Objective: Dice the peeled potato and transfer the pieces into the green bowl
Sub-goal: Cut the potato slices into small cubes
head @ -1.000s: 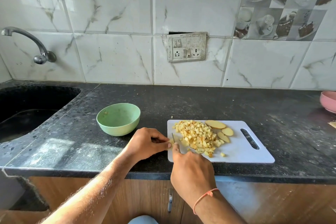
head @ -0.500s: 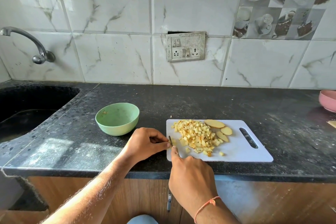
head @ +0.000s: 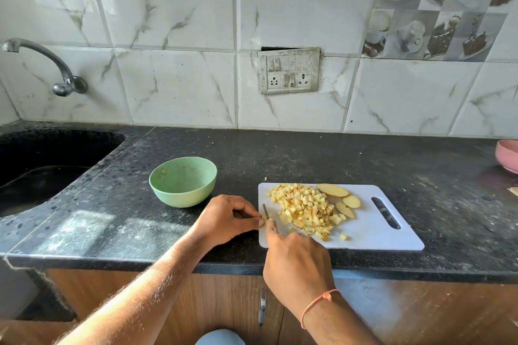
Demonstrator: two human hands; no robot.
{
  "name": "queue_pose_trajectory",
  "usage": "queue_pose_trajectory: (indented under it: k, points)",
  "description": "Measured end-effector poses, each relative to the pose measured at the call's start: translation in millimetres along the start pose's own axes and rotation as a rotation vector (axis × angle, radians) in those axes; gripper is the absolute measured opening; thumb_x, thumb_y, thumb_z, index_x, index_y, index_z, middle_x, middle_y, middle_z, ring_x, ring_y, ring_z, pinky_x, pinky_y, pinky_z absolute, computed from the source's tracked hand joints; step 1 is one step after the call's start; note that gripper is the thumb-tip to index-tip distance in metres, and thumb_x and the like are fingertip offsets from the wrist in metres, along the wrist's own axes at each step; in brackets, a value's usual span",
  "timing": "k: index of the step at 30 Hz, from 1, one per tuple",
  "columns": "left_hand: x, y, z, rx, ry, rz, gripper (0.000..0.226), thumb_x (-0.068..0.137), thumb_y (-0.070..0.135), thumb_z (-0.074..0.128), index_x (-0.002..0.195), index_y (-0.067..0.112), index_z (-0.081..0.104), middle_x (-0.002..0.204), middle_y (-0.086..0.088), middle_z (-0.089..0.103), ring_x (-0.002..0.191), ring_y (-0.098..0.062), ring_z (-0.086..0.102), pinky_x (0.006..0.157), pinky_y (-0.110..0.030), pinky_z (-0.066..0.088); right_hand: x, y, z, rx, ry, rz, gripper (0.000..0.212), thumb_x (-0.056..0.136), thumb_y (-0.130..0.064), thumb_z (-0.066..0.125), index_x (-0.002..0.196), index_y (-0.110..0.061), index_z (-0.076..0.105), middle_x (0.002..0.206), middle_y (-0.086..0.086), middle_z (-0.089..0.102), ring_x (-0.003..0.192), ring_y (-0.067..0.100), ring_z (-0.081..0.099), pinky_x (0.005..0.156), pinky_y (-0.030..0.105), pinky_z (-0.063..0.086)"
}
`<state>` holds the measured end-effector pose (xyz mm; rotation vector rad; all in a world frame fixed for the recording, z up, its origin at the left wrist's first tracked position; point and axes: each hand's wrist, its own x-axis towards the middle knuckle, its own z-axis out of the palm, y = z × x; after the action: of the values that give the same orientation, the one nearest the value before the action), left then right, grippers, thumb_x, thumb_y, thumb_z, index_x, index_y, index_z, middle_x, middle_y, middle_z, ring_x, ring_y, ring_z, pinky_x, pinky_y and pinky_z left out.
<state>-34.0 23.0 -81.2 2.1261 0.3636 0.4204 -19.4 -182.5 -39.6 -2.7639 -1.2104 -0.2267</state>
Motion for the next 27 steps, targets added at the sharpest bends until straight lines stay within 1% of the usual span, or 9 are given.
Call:
queue_pose_trajectory:
  k: [6, 10, 15, 17, 20, 21, 23, 25, 27]
  points:
    - [0.0, 1.3, 4.1, 0.035, 0.045, -0.004, 0.012, 0.077, 0.034, 0.095, 0.078, 0.032, 0.083, 0.083, 0.016, 0.078, 0.062, 0.003, 0.061, 0.061, -0.017, 0.050, -8.9, 0.9, -3.4, 0.016, -0.085, -0.008, 0.068, 0.098, -0.011, 0.040, 0.163, -0.018, 0.021, 0.111, 0.011, 0.070, 0.102, 0.031, 0.067, 0.082, 0.039, 0.053]
    - [-0.6, 1.7, 4.6, 0.048, 0.054, -0.001, 0.012, 0.077, 0.035, 0.095, 0.078, 0.032, 0.083, 0.082, 0.017, 0.078, 0.061, 0.003, 0.061, 0.060, -0.019, 0.051, -29.1, 2.1, -6.6, 0.007, -0.159, -0.028, 0.072, 0.098, -0.010, 0.038, 0.165, -0.019, 0.011, 0.109, 0.012, 0.069, 0.101, 0.032, 0.066, 0.076, 0.038, 0.046]
    - [-3.3, 3.7, 4.5, 0.048, 0.057, -0.005, 0.012, 0.077, 0.036, 0.094, 0.079, 0.031, 0.083, 0.081, 0.018, 0.078, 0.061, 0.004, 0.061, 0.059, -0.015, 0.048, -42.7, 4.2, -19.2, -0.007, -0.253, 0.000, 0.076, 0.102, -0.016, 0.044, 0.165, -0.022, 0.003, 0.117, 0.015, 0.067, 0.109, 0.034, 0.065, 0.086, 0.040, 0.050]
    - [-4.3, 4.0, 4.2, 0.043, 0.052, 0.008, 0.012, 0.078, 0.036, 0.094, 0.079, 0.030, 0.084, 0.083, 0.018, 0.078, 0.061, 0.004, 0.061, 0.061, -0.015, 0.048, -43.5, 9.6, -18.0, -0.023, -0.223, -0.003, 0.075, 0.102, -0.015, 0.043, 0.165, -0.023, 0.004, 0.112, 0.014, 0.068, 0.104, 0.033, 0.066, 0.079, 0.039, 0.048]
    - [-4.4, 2.6, 3.9, 0.058, 0.057, 0.031, 0.011, 0.078, 0.035, 0.094, 0.080, 0.031, 0.084, 0.087, 0.019, 0.078, 0.065, 0.003, 0.064, 0.065, -0.016, 0.050, -38.1, 21.9, -8.7, -0.038, -0.141, 0.004, 0.071, 0.100, -0.010, 0.036, 0.165, -0.024, 0.010, 0.089, 0.007, 0.063, 0.079, 0.029, 0.060, 0.066, 0.036, 0.042]
    - [-4.7, 2.1, 3.9, 0.061, 0.059, 0.036, 0.010, 0.078, 0.035, 0.094, 0.080, 0.032, 0.084, 0.088, 0.019, 0.078, 0.066, 0.002, 0.065, 0.066, -0.017, 0.051, -35.5, 25.0, -6.1, -0.039, -0.121, 0.012, 0.071, 0.099, -0.009, 0.034, 0.164, -0.024, 0.011, 0.085, 0.005, 0.061, 0.075, 0.028, 0.057, 0.064, 0.036, 0.042]
    - [-5.1, 1.2, 4.3, 0.061, 0.061, 0.039, 0.010, 0.078, 0.035, 0.094, 0.081, 0.033, 0.085, 0.089, 0.020, 0.077, 0.069, 0.000, 0.066, 0.069, -0.021, 0.055, -30.6, 29.5, -2.3, -0.026, -0.086, 0.031, 0.070, 0.100, -0.010, 0.034, 0.165, -0.025, 0.012, 0.087, 0.004, 0.065, 0.079, 0.026, 0.063, 0.064, 0.036, 0.047]
    - [-5.4, 1.0, 4.0, 0.076, 0.062, 0.042, 0.010, 0.078, 0.037, 0.093, 0.082, 0.035, 0.085, 0.089, 0.021, 0.077, 0.072, -0.003, 0.068, 0.072, -0.026, 0.058, -27.2, 31.5, -0.4, -0.003, -0.058, 0.034, 0.070, 0.100, -0.012, 0.035, 0.165, -0.026, 0.013, 0.092, 0.003, 0.070, 0.085, 0.025, 0.068, 0.068, 0.037, 0.053]
    - [-5.1, 1.3, 3.4, 0.084, 0.063, 0.050, 0.010, 0.078, 0.038, 0.093, 0.083, 0.036, 0.085, 0.089, 0.022, 0.077, 0.073, -0.004, 0.070, 0.073, -0.028, 0.060, -26.4, 30.0, -0.5, 0.016, -0.038, 0.029, 0.069, 0.101, -0.014, 0.036, 0.165, -0.027, 0.013, 0.092, 0.002, 0.071, 0.084, 0.023, 0.069, 0.069, 0.036, 0.054]
